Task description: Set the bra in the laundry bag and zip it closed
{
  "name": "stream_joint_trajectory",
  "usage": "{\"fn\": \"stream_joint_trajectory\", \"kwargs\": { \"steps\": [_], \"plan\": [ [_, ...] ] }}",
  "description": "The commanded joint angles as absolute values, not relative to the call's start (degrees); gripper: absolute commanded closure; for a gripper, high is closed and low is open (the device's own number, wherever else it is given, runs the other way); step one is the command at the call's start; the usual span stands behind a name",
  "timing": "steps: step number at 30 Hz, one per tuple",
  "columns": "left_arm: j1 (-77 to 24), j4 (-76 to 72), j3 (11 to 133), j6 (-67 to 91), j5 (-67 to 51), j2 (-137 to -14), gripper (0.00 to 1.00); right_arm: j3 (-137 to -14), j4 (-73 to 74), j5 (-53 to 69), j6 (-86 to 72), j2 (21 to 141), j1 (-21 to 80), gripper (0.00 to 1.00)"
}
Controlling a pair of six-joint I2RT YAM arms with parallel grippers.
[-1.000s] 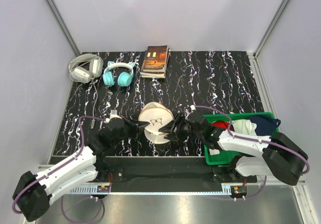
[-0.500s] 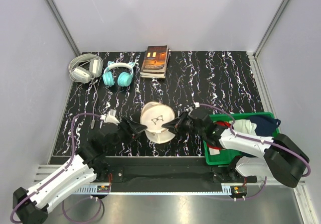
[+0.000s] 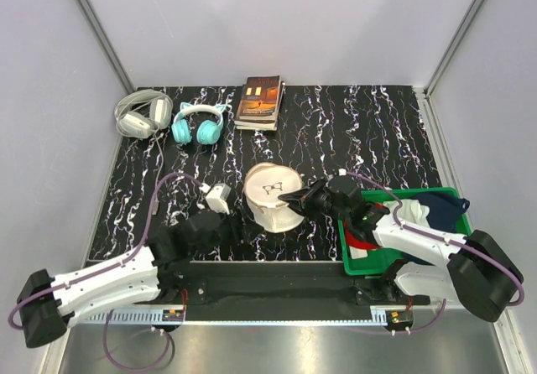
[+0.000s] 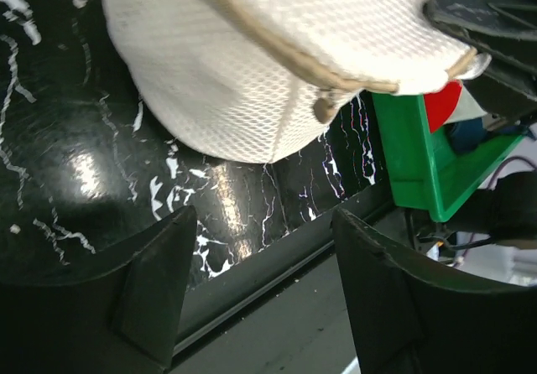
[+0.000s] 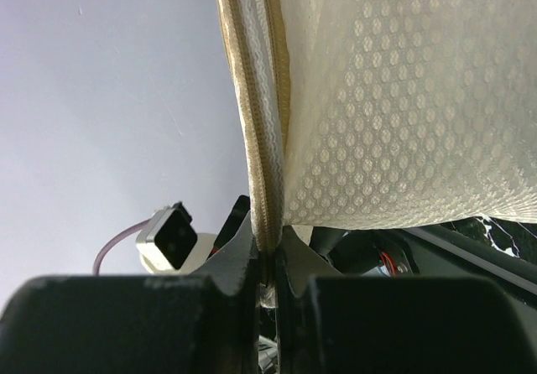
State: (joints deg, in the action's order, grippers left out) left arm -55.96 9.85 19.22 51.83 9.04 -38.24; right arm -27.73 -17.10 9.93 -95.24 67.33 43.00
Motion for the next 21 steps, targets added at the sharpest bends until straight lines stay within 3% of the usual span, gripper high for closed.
{"fn": "stream_joint_trajectory", "kwargs": {
  "steps": [1, 10, 21],
  "plan": [
    [-58.5, 0.9, 24.2, 46.2, 16.1, -43.7, 0.3, -27.1, -19.0, 8.7, -97.0, 65.5, 42.6, 0.96],
    [-58.7, 0.4, 27.9, 45.7, 23.0, -52.3, 0.37, -26.6, -19.2, 8.8, -97.1, 64.6, 42.6, 0.98],
    [-58.7, -1.3, 30.9, 42.5, 26.7, -55.7, 0.57, -25.9, -18.6, 8.8, -97.1, 63.3, 42.5, 1.0]
  ]
}}
